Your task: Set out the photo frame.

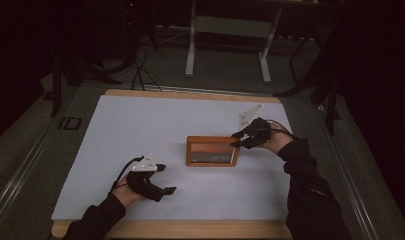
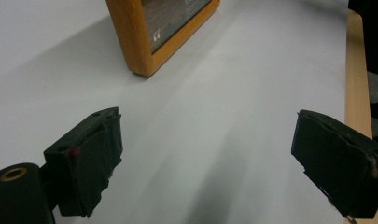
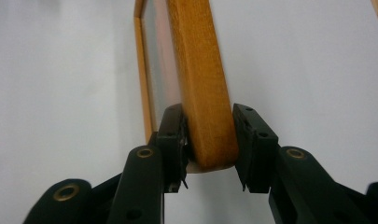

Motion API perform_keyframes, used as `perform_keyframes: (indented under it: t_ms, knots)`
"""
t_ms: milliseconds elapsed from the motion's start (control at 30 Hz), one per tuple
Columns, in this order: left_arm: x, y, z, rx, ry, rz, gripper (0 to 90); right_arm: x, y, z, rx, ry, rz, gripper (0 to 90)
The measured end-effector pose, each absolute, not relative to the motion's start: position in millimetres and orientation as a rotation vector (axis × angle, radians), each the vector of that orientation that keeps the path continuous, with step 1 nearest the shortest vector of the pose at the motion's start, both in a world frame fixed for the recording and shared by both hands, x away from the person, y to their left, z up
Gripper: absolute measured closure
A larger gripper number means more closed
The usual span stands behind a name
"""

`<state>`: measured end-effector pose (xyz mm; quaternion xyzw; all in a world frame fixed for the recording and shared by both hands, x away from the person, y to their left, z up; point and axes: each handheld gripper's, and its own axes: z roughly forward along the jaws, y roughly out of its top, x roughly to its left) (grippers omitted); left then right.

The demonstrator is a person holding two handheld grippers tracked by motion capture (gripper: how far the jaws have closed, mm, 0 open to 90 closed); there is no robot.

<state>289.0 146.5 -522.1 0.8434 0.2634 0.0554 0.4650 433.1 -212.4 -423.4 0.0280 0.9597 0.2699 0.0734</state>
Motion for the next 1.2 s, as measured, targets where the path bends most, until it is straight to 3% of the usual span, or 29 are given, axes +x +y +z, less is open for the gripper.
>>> perform_keyframes:
  t_ms: [800, 1200]
  knots:
    - [289, 144, -526, 2.075, 0.634, 0.126, 9.1, 467, -215, -434, 0.226, 2.952, 0.913, 61.7]
    - [288, 144, -526, 2.079, 0.63, 0.127, 9.1, 459, -210, -433, 0.283, 2.922, 0.863, 56.1]
